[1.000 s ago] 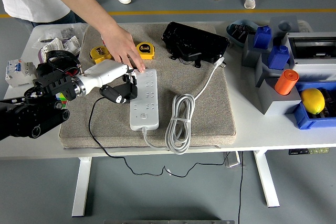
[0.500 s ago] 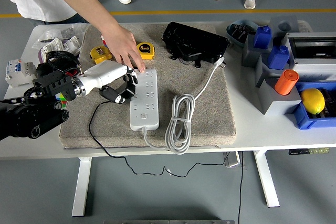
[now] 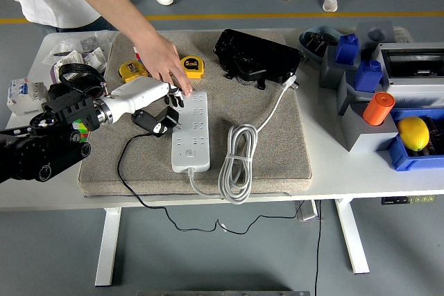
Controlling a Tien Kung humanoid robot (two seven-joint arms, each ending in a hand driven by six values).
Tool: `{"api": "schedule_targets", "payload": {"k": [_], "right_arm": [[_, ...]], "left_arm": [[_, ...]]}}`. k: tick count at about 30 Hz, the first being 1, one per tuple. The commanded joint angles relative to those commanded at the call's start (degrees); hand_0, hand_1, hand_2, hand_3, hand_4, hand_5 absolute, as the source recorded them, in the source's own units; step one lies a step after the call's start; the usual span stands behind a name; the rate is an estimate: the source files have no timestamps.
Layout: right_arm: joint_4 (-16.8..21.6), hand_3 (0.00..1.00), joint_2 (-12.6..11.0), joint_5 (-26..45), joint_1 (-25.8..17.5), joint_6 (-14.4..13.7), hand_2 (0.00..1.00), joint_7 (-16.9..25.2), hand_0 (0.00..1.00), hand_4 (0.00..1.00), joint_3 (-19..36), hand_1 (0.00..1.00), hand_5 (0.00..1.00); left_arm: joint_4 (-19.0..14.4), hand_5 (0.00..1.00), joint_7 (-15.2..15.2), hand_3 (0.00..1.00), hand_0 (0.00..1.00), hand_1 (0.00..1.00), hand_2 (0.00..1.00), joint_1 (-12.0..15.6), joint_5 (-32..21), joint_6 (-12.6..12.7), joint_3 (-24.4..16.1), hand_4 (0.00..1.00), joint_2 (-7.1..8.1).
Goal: Put the plug near the board,insert it into the board,press the button,pull the plug out
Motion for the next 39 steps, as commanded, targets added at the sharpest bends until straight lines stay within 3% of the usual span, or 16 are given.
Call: {"api": "schedule_targets", "payload": {"k": [1, 6, 7, 12, 13, 18, 19, 24, 26, 31, 39], "right_arm": [[-0.03, 0.603, 0.02, 0.04, -0.01, 0.0, 0.712, -0.01, 0.722, 0.998, -0.07, 0.723, 0.621], [-0.12, 0.603, -0.02, 0.08, 0.02, -0.01, 0.712, 0.01, 0.722, 0.998, -0.23, 0.723, 0.621], [-0.13, 0.604, -0.02, 0.08, 0.02, -0.02, 0.711, 0.02, 0.722, 0.998, -0.17, 0.722, 0.621], [-0.12, 0.604, 0.0, 0.0, -0.08, -0.01, 0.711, 0.05, 0.722, 0.998, -0.11, 0.722, 0.621], [-0.1, 0.604, 0.01, -0.02, -0.11, 0.0, 0.711, 0.06, 0.722, 0.998, -0.12, 0.723, 0.621], [-0.1, 0.604, 0.07, -0.03, -0.21, -0.04, 0.711, 0.23, 0.722, 0.998, -0.25, 0.723, 0.621], [-0.1, 0.603, 0.08, -0.06, -0.22, -0.03, 0.711, 0.24, 0.721, 0.998, -0.29, 0.722, 0.62], [-0.08, 0.603, 0.14, -0.09, -0.49, -0.14, 0.711, 0.48, 0.721, 0.998, -0.34, 0.722, 0.62], [-0.07, 0.602, 0.16, -0.09, -0.68, -0.18, 0.711, 0.55, 0.72, 0.998, -0.31, 0.722, 0.619], [-0.07, 0.603, 0.29, -0.13, -0.81, -0.22, 0.71, 0.65, 0.721, 0.998, -0.01, 0.721, 0.619], [-0.07, 0.602, 0.5, -0.11, -0.96, -0.27, 0.709, 0.86, 0.722, 0.998, 0.5, 0.722, 0.618]], "left_arm": [[-0.19, 0.205, -0.09, 0.614, 0.56, 0.597, 0.607, 0.24, 0.06, 0.04, -0.61, 0.952, 0.15], [-3.38, 0.205, -0.6, 0.614, 0.56, 0.597, 0.607, 2.79, 0.35, -0.18, -7.67, 0.952, 2.25], [-4.05, 0.524, -0.75, 0.651, 0.608, 0.639, 0.635, 3.38, 0.48, -0.11, -9.19, 0.998, 2.64], [-8.08, 0.524, -1.33, 0.651, 0.608, 0.639, 0.635, 7.54, -3.34, -1.75, -17.32, 0.998, 4.63], [-9.21, 0.702, -0.73, 0.705, 0.647, 0.68, 0.678, 8.85, -3.52, -2.33, -19.22, 0.998, 5.04], [-13.05, 0.702, 3.29, 0.705, 0.647, 0.68, 0.678, 14.29, -4.13, -4.84, -25.56, 0.998, 6.25], [-13.79, 0.998, 4.32, 0.794, 0.753, 0.782, 0.784, 15.44, -4.56, -5.23, -26.54, 0.998, 6.44], [-17.07, 0.998, 9.82, 0.794, 0.753, 0.782, 0.784, 20.43, -6.9, -8.09, -29.64, 0.998, 6.97], [-17.98, 0.998, 10.84, 0.849, 0.794, 0.827, 0.835, 21.96, -7.21, -8.38, -30.11, 0.998, 7.0], [-18.61, 0.998, 10.78, 0.847, 0.793, 0.824, 0.829, 24.12, -6.52, -7.5, -30.77, 0.998, 6.15], [-19.05, 0.998, 11.45, 0.829, 0.785, 0.816, 0.817, 24.56, -4.84, -7.1, -30.91, 0.998, 5.48]]}}
